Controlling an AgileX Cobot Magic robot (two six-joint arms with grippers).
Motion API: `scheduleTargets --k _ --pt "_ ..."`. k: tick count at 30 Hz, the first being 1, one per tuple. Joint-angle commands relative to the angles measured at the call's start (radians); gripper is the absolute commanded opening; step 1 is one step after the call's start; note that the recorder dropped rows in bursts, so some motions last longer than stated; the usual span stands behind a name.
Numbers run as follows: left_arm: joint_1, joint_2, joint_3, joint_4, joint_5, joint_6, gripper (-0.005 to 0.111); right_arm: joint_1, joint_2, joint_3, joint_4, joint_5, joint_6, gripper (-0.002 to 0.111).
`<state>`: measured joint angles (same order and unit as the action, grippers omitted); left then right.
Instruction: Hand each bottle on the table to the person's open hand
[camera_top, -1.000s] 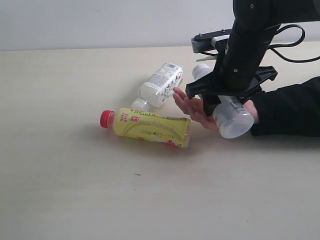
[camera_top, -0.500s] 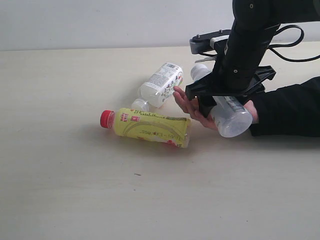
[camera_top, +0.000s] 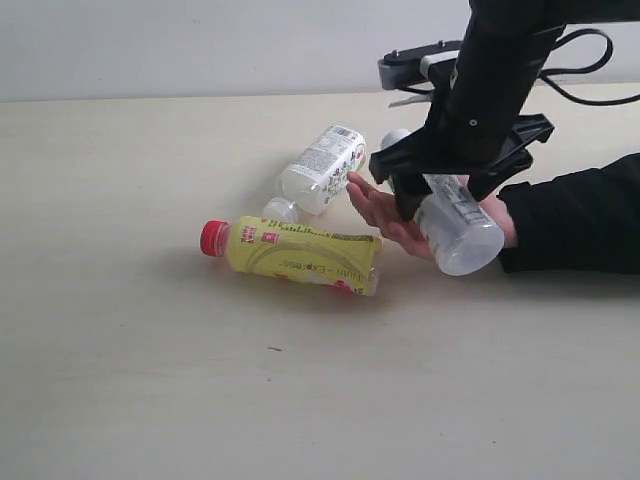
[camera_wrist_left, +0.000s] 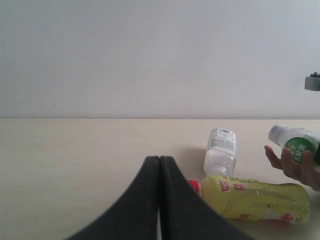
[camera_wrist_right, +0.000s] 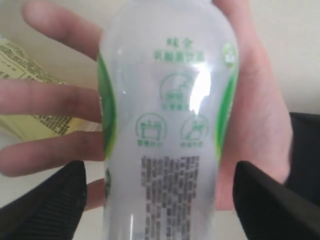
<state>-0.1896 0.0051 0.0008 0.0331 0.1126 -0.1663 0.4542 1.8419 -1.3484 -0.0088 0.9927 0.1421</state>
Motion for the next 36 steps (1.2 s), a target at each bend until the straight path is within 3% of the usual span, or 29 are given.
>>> scheduleTargets --k 1,10,12,15,20,30,36 --pt "0.005 -0.005 -0.001 0.004 -0.009 0.003 0.0 -0.002 -0.085 -0.034 -0.005 0.035 -0.008 0.076" --pt "0.005 -0.005 -0.001 0.004 -0.009 0.003 0.0 -0.002 -0.265 -0.034 0.009 0.157 -0.012 0.07" --pt "0.005 -0.005 -0.001 0.004 -0.009 0.003 0.0 -0.002 -0.31 -0.032 0.009 0.183 -0.013 0.061" --pt "0.005 -0.005 -0.001 0.004 -0.009 0.003 0.0 -0.002 -0.394 0.02 0.009 0.178 -0.017 0.038" --pt "0.005 -0.005 -0.001 0.004 -0.009 0.003 0.0 -0.002 -0.62 0.241 -0.011 -0.003 -0.089 0.002" --pt "0.005 -0.005 -0.001 0.004 -0.009 0.003 0.0 -0.002 -1.19 0.664 -0.041 -0.424 -0.201 0.0" --pt "0.005 -0.005 -0.001 0.004 -0.009 0.003 0.0 -0.002 -1.458 0.778 -0.032 -0.458 -0.201 0.0"
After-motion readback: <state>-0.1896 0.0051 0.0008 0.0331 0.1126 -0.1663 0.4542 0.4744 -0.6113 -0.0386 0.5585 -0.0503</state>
